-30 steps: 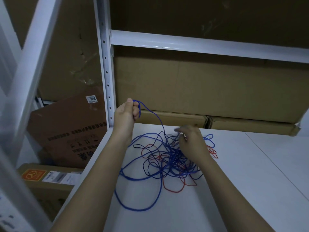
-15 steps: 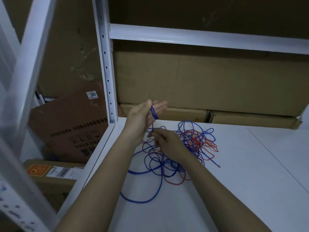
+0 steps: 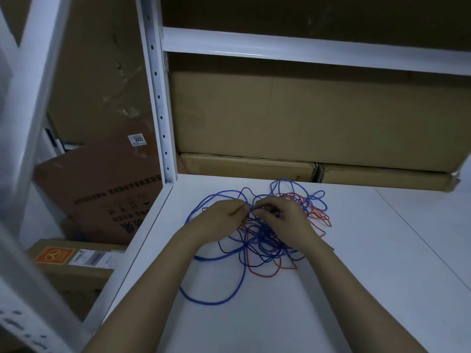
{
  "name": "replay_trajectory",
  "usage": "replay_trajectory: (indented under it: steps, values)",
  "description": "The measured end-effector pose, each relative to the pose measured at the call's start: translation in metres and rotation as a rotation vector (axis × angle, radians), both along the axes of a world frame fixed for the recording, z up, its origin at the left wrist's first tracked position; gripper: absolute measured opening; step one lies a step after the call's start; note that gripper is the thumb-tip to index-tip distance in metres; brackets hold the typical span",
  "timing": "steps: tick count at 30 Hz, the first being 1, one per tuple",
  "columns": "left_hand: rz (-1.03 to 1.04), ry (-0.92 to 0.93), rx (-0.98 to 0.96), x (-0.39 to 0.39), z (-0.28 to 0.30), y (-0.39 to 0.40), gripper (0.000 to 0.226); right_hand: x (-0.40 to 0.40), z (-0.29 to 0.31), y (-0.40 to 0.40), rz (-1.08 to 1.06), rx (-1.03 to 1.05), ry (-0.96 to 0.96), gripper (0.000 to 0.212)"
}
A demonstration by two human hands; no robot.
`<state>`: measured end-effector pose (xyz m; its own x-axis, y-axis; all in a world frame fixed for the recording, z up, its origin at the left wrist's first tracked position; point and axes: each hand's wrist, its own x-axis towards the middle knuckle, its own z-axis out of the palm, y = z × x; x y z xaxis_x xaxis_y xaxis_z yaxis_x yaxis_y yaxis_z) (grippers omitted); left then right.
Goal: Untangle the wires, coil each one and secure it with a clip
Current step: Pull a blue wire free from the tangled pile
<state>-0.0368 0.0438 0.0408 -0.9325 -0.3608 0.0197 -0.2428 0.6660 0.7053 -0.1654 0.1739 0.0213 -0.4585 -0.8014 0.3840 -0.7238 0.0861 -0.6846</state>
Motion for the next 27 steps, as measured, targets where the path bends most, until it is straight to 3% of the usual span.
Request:
replay_trajectory:
  steps: [2,4,8,12,16,21,23,27]
  values:
    - [-0.067,-0.089,0.093,0.004,0.008,0.002,0.040,0.000,0.000,0.000,0.003,-0.021,-0.056,0.010]
    - [-0.120,-0.065,0.242,0.005,0.013,0.004,0.042,0.001,0.001,0.001,0.042,-0.009,-0.110,0.017]
    - [0.137,0.362,0.590,0.000,0.018,0.002,0.045,0.006,0.002,0.002,0.099,0.003,-0.245,0.016]
    - [0.361,0.632,0.844,-0.007,0.021,-0.009,0.038,0.004,-0.008,0.005,0.058,0.037,-0.276,0.026]
    - [0.399,0.685,0.736,-0.012,0.025,-0.010,0.037,0.004,-0.005,0.002,-0.020,-0.032,-0.031,0.025]
    - [0.419,0.755,0.604,-0.015,0.036,-0.012,0.037,0.015,0.025,0.000,0.083,-0.151,-0.361,0.026]
    - [0.410,0.802,0.592,-0.018,0.046,-0.013,0.036,0.015,0.035,-0.006,0.041,-0.195,-0.268,0.022]
    - [0.406,0.877,0.582,-0.022,0.066,-0.017,0.034,-0.002,0.063,-0.019,-0.232,-0.206,0.153,0.019]
